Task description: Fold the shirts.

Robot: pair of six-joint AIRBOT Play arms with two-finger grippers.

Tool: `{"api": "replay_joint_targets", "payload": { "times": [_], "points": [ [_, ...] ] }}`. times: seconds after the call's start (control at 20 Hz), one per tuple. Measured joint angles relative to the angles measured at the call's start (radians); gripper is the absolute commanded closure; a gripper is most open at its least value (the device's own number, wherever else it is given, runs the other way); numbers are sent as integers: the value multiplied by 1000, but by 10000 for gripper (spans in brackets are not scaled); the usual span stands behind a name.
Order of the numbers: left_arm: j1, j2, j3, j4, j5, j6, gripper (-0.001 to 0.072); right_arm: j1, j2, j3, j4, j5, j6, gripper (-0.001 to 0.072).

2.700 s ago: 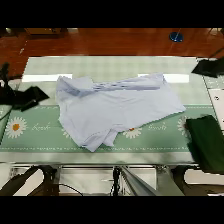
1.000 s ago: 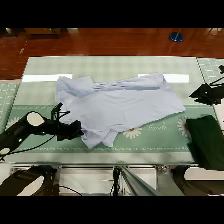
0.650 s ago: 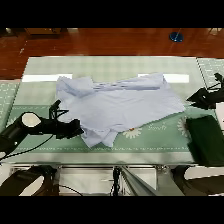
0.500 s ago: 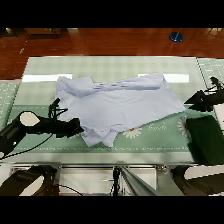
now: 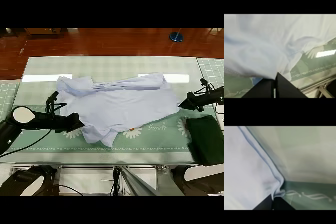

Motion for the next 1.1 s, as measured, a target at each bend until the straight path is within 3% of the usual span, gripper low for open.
{"api": "replay_joint_targets", "payload": {
  "times": [0.2, 0.35, 0.55, 0.65, 0.8, 1.1],
  "points": [
    [6, 20, 89, 1, -7, 55, 688, 10, 69, 0, 71, -46, -39, 685],
    [46, 74, 268, 2, 0, 89, 688, -12, 193, 50, 304, -8, -77, 686],
    [154, 159, 680, 0, 11, 158, 688, -8, 417, 205, 723, 1, -120, 687],
    [213, 183, 907, 8, 15, 194, 689, 6, 541, 317, 813, -24, -123, 687],
    [275, 202, 1198, 40, -22, 211, 689, 19, 725, 484, 783, -101, -51, 687],
    [312, 247, 1541, 166, -259, 54, 691, 26, 1015, 738, 337, -125, 210, 688]
  ]
}}
